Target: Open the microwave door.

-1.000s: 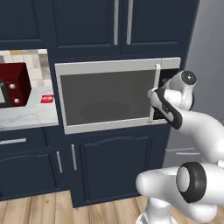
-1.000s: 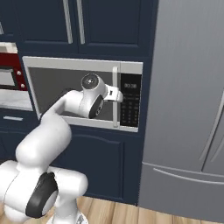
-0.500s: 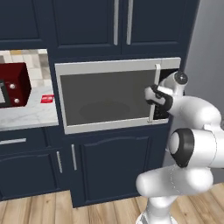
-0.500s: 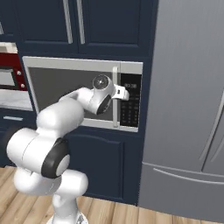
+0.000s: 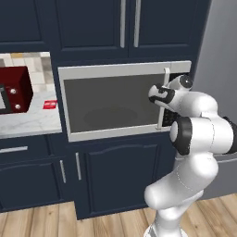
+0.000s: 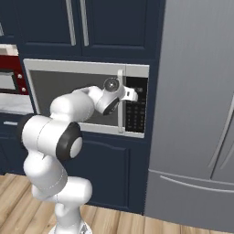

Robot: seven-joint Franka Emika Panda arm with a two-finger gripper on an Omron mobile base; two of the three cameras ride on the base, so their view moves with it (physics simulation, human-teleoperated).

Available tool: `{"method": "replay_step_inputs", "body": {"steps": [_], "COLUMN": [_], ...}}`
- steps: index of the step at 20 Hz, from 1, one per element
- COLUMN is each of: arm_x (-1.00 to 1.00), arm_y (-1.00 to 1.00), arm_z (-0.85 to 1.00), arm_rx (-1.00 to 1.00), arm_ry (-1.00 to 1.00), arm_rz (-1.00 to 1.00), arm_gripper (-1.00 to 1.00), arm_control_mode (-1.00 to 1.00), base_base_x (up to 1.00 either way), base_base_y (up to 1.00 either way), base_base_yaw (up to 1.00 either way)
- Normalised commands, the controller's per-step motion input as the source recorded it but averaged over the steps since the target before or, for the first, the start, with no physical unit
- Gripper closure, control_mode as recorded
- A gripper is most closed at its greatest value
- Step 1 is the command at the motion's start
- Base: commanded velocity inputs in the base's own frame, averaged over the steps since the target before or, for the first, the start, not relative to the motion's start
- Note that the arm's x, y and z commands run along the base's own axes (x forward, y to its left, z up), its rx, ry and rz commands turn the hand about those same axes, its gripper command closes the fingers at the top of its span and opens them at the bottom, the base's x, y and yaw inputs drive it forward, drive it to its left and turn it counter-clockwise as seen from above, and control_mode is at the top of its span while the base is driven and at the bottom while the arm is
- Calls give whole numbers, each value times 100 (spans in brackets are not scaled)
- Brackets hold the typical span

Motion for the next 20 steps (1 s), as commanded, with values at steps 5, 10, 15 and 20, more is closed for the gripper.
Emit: {"method": "replay_step_inputs", "body": {"steps": [5, 10, 15, 20], "arm_x": [2, -43, -87, -100], "arm_y": [0, 0, 6, 24], "arm_z": [-1, 7, 58, 88], "arm_rx": [0, 0, 0, 0], "arm_ry": [-1, -4, -7, -6], "arm_rz": [0, 0, 1, 1], "arm_gripper": [100, 100, 100, 100], "arm_control_mode": [-100, -100, -100, -100], "base_base_x": [0, 0, 0, 0], "base_base_y": [0, 0, 0, 0], "base_base_yaw": [0, 0, 0, 0]}}
